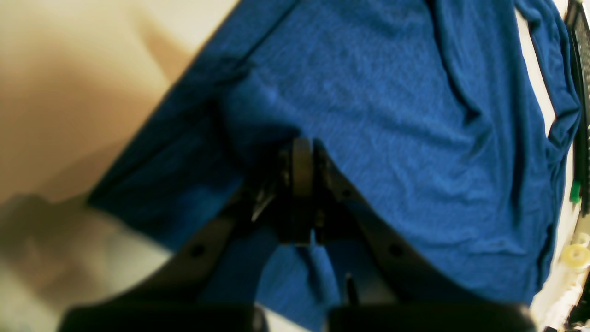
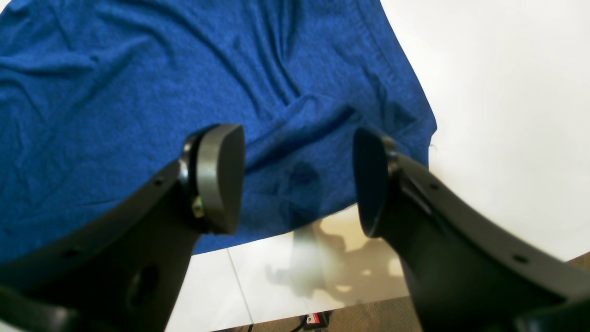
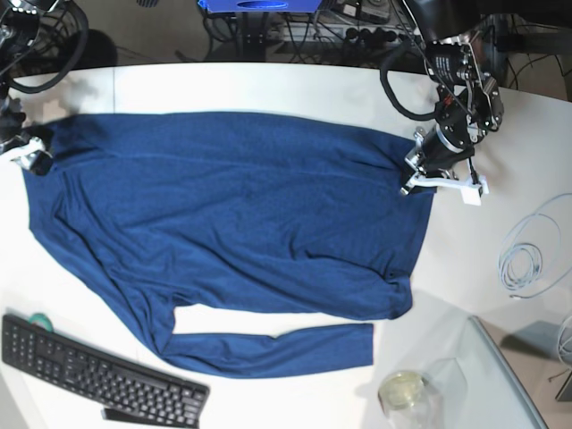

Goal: Layout the t-shirt on the table in an organized manner, then fold the t-shirt properly
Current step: 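Lower the left gripper onto the shirt's side edge and grasp it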

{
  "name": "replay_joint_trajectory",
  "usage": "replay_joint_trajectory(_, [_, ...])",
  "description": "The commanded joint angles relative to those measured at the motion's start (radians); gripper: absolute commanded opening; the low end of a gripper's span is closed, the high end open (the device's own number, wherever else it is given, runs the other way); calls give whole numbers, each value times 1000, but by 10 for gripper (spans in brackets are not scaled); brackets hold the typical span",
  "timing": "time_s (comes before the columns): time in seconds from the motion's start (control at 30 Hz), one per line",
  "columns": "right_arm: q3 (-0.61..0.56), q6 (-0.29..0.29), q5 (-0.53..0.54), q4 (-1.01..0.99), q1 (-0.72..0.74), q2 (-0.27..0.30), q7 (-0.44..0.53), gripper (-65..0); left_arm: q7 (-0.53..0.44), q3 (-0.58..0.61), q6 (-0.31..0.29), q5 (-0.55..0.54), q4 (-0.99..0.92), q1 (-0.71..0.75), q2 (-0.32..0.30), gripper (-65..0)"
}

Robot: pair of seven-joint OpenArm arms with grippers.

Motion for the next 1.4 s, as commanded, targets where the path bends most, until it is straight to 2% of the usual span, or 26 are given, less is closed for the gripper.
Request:
replay_joint_trajectory(0.0, [4, 9, 12, 14, 5, 13, 16, -302, -11, 0, -5, -14, -3, -30, -8, -650])
replay_joint_trajectory(0.2, [2, 9, 12, 14, 3, 13, 15, -302, -11, 0, -5, -14, -63, -127, -8, -650])
replay_joint_trajectory(0.33, [-2, 9, 12, 14, 2, 12, 15, -302, 21, 0, -5, -23, 25, -127, -6, -650])
replay_joint_trajectory(0.43, [-2, 9, 12, 14, 2, 12, 15, -302, 98, -2, -5, -23, 144, -59, -6, -650])
replay_joint_trajectory(0.53, [-2, 9, 13, 14, 3, 12, 15, -302, 105, -11, -5, -21, 229, 50, -6, -650])
replay_joint_trajectory(0.67, [-2, 9, 12, 14, 8, 12, 15, -302, 52, -12, -5, -21, 233, 151, -6, -650])
replay_joint_trajectory(0.8, [-4, 9, 13, 14, 9, 12, 15, -302, 17, -9, -5, -18, 224, 188, -6, -650])
replay_joint_trajectory(1.1, [-4, 9, 13, 14, 9, 12, 15, -302, 10, -3, -5, -14, 57, 82, -9, -650])
replay_joint_trajectory(1.37, [-2, 9, 12, 14, 5, 12, 15, -302, 17, -2, -4, -14, 49, 16, -6, -650])
